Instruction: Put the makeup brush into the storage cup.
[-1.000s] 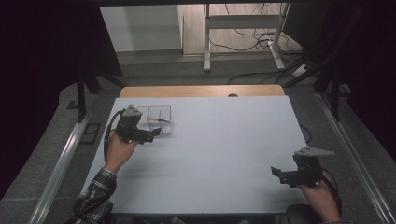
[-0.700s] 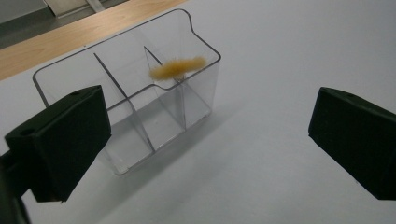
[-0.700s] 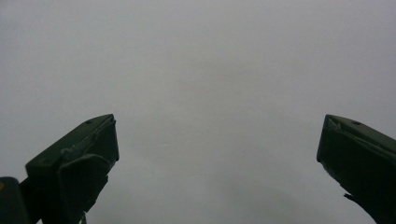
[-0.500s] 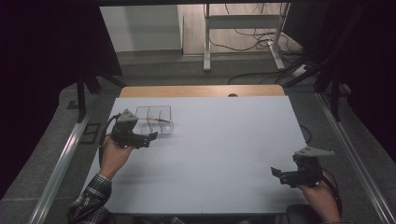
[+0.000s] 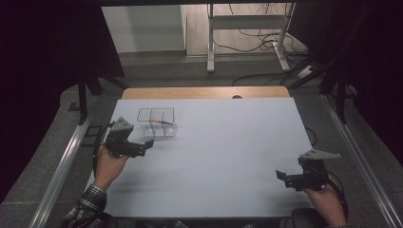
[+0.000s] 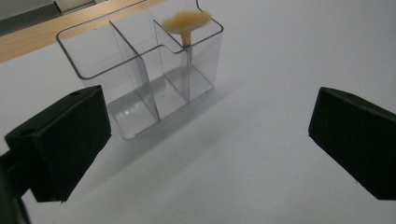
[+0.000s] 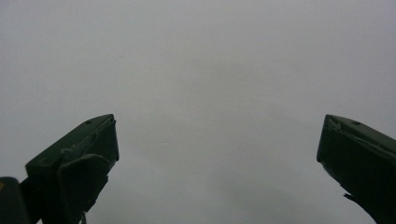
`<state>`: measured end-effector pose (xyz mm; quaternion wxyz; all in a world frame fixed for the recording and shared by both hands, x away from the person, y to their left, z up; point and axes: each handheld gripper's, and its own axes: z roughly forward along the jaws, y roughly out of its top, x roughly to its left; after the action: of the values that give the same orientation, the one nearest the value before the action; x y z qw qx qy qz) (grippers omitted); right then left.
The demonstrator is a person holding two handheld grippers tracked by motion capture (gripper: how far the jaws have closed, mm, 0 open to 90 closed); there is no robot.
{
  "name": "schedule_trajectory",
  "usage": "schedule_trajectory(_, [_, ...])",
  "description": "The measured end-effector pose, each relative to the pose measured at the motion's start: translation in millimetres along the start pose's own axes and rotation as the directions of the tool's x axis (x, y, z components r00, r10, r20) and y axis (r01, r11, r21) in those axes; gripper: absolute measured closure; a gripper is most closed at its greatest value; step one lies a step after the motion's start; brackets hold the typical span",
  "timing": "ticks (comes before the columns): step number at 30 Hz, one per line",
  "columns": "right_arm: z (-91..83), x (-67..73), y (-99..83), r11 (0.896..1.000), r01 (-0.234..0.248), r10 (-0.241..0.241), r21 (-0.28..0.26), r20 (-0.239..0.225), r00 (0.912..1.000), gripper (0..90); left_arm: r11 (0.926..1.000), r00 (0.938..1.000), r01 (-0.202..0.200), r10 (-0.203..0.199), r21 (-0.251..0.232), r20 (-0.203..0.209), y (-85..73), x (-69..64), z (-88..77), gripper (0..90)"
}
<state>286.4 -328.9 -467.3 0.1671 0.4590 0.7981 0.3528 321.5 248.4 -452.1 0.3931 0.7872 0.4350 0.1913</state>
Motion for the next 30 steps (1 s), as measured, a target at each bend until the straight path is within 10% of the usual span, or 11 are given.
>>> schedule_trajectory(30, [0.6, -0.2, -0.5, 1.0, 0.004, -0.004, 0.009, 0.001, 1.0, 0.0, 0.9979, 0.9973, 0.064, -0.064, -0.007, -0.036, -42.8, 10.9, -41.1, 0.0])
